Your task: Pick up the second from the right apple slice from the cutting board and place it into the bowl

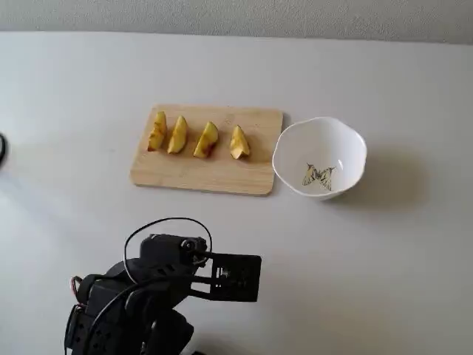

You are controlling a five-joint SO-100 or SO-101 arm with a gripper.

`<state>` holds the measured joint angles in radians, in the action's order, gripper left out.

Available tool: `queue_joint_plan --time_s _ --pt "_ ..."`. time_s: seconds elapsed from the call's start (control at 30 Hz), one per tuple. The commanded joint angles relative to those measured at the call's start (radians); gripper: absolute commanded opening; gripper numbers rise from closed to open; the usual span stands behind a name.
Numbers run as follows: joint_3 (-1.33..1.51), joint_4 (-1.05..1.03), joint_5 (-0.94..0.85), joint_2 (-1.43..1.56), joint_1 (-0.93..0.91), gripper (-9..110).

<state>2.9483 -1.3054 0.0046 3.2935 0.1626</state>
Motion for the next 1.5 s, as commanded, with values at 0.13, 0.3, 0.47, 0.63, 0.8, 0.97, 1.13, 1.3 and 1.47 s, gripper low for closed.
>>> queue_joint_plan --time_s 0.13,0.3,0.47,0.63,0.8,0.97,1.13,1.3,1.47 --pt "0.018 -0.003 0.009 -0.003 0.003 3" --pt "0.018 -0.003 0.009 -0.003 0.003 3" --pt "0.018 -0.003 -0.072 -0.002 0.095 3" --pt "0.018 -0.005 -0.124 0.0 0.153 3" --pt "0.018 -0.008 -0.233 0.003 0.275 3" --pt "0.063 0.055 -0.565 0.032 0.52 3" --pt "0.087 0.137 -0.592 0.032 0.402 2" --pt "-0.041 0.181 -0.657 -0.003 0.176 7" --pt "-0.485 0.15 -0.801 -0.555 0.213 18"
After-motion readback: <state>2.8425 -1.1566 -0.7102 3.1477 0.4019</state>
